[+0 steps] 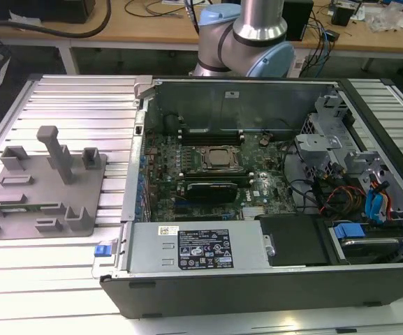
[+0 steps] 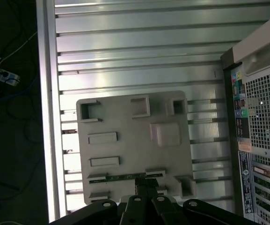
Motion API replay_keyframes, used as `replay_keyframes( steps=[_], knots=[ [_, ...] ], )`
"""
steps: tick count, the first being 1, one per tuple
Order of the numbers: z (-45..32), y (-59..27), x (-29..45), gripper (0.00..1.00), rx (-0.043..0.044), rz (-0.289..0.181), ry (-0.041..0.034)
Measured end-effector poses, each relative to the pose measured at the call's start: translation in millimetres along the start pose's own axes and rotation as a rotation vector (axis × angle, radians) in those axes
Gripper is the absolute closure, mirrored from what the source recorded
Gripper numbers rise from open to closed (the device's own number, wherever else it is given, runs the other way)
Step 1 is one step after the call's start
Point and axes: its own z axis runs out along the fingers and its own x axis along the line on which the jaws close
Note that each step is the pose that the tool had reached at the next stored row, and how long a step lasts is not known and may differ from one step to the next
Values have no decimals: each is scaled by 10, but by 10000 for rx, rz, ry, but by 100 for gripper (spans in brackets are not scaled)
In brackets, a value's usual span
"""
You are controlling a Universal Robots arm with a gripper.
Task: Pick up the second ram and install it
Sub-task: 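Reach for the second ram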
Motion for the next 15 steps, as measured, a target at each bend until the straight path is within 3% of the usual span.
replay_keyframes(
  steps=[1, 3, 9, 15],
  knots=[
    [29, -6, 62, 92, 0, -1, 0],
    [47, -9, 87, 92, -1, 0, -2],
    [96, -47, 94, 92, 1, 0, 2],
    [236, -122, 92, 92, 0, 0, 2]
  ],
)
